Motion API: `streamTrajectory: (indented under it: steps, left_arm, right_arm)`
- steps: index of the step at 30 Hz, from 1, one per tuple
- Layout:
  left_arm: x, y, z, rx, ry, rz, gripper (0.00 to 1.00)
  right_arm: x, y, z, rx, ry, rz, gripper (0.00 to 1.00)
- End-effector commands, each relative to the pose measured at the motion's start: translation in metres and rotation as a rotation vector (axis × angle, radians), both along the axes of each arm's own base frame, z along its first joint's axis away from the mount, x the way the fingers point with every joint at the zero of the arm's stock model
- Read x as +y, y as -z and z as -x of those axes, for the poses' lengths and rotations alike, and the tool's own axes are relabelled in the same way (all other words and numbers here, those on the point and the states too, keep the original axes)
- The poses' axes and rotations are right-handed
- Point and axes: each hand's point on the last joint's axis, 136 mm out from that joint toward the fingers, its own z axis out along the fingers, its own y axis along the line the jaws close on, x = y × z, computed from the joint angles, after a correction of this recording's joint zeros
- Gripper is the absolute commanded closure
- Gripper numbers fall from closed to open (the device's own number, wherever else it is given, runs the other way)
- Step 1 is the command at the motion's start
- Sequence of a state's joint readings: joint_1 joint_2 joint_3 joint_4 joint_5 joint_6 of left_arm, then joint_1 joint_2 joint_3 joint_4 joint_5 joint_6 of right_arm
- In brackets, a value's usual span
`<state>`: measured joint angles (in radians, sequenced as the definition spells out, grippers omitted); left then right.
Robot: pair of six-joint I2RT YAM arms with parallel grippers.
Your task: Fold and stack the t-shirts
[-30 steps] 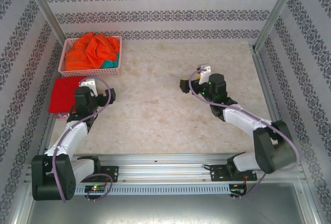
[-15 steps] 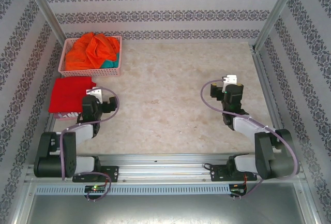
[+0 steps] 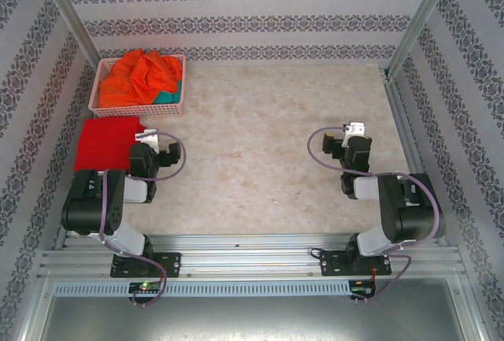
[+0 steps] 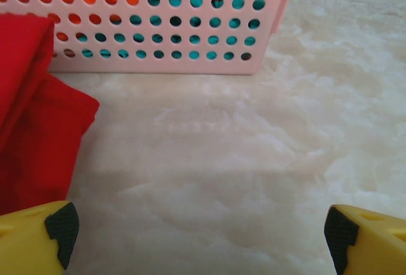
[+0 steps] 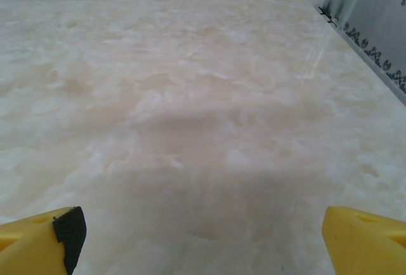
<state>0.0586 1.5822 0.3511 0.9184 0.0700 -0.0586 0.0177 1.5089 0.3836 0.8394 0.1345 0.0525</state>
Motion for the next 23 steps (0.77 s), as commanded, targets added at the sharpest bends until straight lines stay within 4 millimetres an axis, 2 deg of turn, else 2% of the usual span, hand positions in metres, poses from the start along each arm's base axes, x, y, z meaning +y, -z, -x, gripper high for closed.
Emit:
streamTrajectory:
  steps: [1, 8, 14, 23]
  left_arm:
    - [-0.001, -0.018, -0.008, -0.074, -0.005, -0.027, 0.00]
    - [-0.002, -0.018, -0.009, -0.071, 0.006, -0.026, 0.00]
    - [-0.014, -0.016, -0.013, -0.044, 0.078, -0.031, 0.00]
    - [-0.014, -0.015, -0.012, -0.043, 0.077, -0.032, 0.00]
  right_arm:
    - [0.005, -0.012, -0.004, -0.053, -0.025, -0.001, 0.05]
    - [0.005, -0.012, -0.004, -0.058, -0.026, 0.000, 0.04]
    - [0.005, -0.012, -0.004, -0.058, -0.026, 0.000, 0.04]
    - [0.005, -0.012, -0.004, -0.058, -0.026, -0.002, 0.03]
